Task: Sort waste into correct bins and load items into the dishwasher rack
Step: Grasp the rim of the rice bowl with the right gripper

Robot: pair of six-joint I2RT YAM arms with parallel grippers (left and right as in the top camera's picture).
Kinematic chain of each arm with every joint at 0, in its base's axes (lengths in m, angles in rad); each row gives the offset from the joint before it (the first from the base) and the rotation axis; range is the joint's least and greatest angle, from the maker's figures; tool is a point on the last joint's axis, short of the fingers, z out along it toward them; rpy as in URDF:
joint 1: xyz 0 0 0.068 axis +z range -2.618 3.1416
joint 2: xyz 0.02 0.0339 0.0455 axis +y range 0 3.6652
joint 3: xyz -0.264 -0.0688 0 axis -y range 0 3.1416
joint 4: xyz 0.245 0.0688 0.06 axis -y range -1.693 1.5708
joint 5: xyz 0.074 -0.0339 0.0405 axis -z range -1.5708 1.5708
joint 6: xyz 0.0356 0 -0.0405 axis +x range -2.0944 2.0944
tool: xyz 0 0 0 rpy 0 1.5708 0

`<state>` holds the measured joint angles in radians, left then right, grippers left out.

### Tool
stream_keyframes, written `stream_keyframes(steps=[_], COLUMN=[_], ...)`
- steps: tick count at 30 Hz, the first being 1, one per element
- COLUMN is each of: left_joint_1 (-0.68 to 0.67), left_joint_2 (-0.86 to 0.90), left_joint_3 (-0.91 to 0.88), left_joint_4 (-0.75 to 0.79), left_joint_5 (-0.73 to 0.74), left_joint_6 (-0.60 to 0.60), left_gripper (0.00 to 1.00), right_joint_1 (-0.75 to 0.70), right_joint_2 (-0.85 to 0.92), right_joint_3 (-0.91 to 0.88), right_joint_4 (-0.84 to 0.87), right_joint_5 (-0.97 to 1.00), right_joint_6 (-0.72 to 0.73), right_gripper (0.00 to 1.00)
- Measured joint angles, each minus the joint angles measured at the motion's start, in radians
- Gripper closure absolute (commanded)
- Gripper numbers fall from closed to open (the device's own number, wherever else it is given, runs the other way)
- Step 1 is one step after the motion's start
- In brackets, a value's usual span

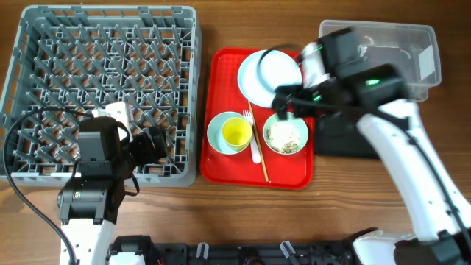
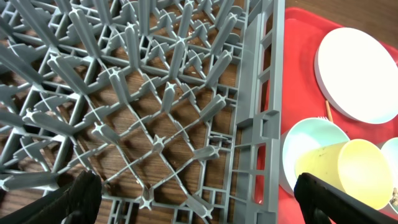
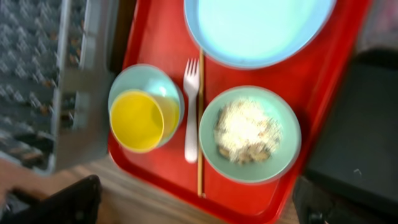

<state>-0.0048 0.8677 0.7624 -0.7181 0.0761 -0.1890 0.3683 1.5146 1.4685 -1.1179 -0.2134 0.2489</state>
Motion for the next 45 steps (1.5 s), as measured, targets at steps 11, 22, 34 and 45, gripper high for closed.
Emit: stream_keyframes(steps=[11, 22, 34, 45], left_joint_1=[0.000, 0.000, 0.000, 0.000], left_joint_2=[0.000, 0.000, 0.000, 0.000], left_joint_3=[0.000, 0.000, 0.000, 0.000], left_joint_4=[0.000, 0.000, 0.000, 0.000], left_joint_5=[0.000, 0.000, 0.000, 0.000], left_joint_6=[0.000, 0.000, 0.000, 0.000], left_gripper=[0.00, 0.00, 0.00, 0.00], right_joint_1=[0.150, 0.150, 0.166, 0.179], right_joint_2=[0.286, 0.354, 0.362, 0.389], right_joint_3=[-0.185, -0.186, -0.219, -0.210], right_joint_4=[0.261, 0.312, 0.343, 0.325], right_joint_5=[0.132, 0.140, 0.140, 0.166], right_joint_6=[0.248, 0.335, 0.394, 0.402], right_gripper=[0.30, 0.63, 0.77, 0.96])
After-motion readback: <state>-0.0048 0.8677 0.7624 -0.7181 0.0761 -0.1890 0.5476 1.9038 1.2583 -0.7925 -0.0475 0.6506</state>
